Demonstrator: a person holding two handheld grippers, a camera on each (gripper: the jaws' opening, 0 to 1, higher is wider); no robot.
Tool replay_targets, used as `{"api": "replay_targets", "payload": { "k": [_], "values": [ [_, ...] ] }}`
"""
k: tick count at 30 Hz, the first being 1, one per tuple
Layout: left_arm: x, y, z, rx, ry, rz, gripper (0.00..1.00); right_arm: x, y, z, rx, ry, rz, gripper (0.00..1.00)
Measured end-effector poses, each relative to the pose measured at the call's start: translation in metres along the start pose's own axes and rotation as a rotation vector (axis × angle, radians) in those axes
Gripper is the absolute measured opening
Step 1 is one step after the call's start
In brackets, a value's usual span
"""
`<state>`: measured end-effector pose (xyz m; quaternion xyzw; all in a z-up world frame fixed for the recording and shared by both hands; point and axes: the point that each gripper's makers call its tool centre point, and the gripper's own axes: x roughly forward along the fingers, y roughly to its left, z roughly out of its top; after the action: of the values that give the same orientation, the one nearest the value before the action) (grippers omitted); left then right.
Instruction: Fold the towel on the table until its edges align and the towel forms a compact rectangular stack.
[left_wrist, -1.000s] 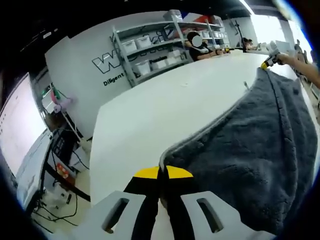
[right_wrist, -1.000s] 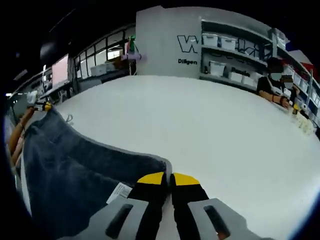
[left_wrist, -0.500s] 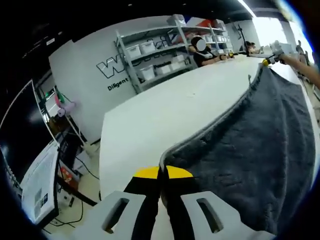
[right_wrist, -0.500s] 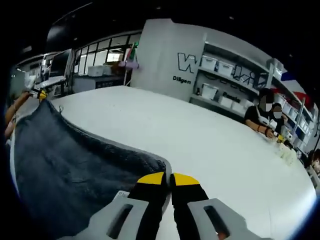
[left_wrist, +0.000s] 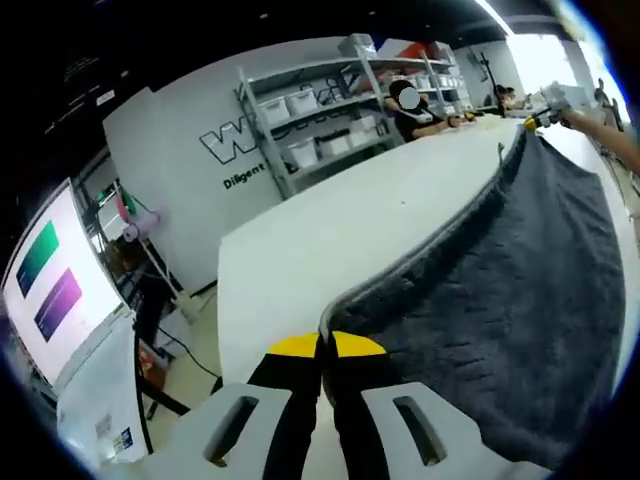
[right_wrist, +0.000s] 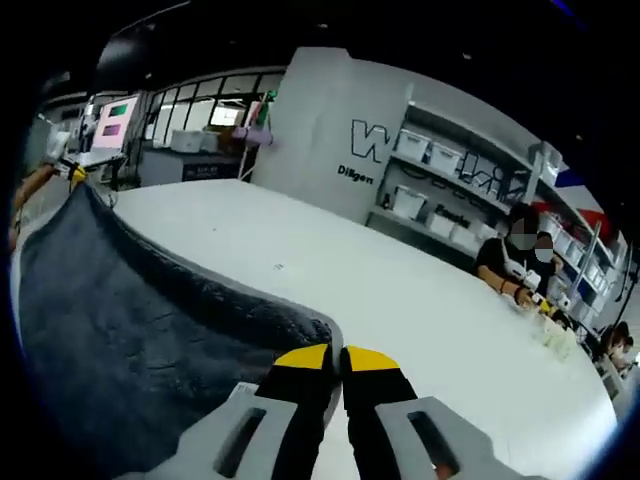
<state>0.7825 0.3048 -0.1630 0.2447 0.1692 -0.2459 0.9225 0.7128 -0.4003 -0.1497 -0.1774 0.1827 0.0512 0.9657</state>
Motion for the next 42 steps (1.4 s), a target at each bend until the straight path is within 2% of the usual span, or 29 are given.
{"api": "replay_targets", "payload": {
  "k": [8,10,12,17,22,28,32,34,37,40,42],
  "values": [
    [0.030,0.007,0.008,-0.004,0.023,0.017,0.02,0.024,-0.014,0.008,-0.098,-0.015,-0.040,0.01],
    [0.040,0.010,0.010,0.012,0.035,0.037,0.02,0.031,-0.017,0.010,-0.192,-0.033,-0.054,0.01],
    [0.049,0.010,0.013,0.026,0.029,0.048,0.02,0.037,-0.019,0.006,-0.234,-0.020,-0.077,0.01],
    [0.074,0.011,0.009,0.045,0.038,0.074,0.02,0.054,-0.020,-0.001,-0.232,-0.030,-0.078,0.01],
    [0.096,0.009,-0.002,0.017,0.049,0.068,0.02,0.072,-0.020,-0.014,-0.269,0.005,-0.087,0.02],
    [0.110,0.006,-0.014,0.008,0.066,0.063,0.02,0.082,-0.017,-0.020,-0.289,0.029,-0.097,0.03],
    [0.111,0.002,-0.017,0.018,0.072,0.063,0.04,0.083,-0.015,-0.027,-0.283,0.050,-0.104,0.05],
    [0.109,0.004,-0.013,0.018,0.057,0.082,0.08,0.083,-0.014,-0.031,-0.276,0.069,-0.105,0.12],
    [0.102,0.017,-0.005,-0.015,0.017,0.154,0.21,0.079,-0.018,-0.033,-0.282,0.078,-0.140,0.27],
    [0.096,0.021,-0.002,-0.050,-0.003,0.177,0.34,0.073,-0.026,-0.034,-0.255,0.088,-0.174,0.37],
    [0.093,0.021,0.000,-0.109,-0.027,0.186,0.43,0.069,-0.028,-0.036,-0.248,0.092,-0.179,0.43]
  ]
}}
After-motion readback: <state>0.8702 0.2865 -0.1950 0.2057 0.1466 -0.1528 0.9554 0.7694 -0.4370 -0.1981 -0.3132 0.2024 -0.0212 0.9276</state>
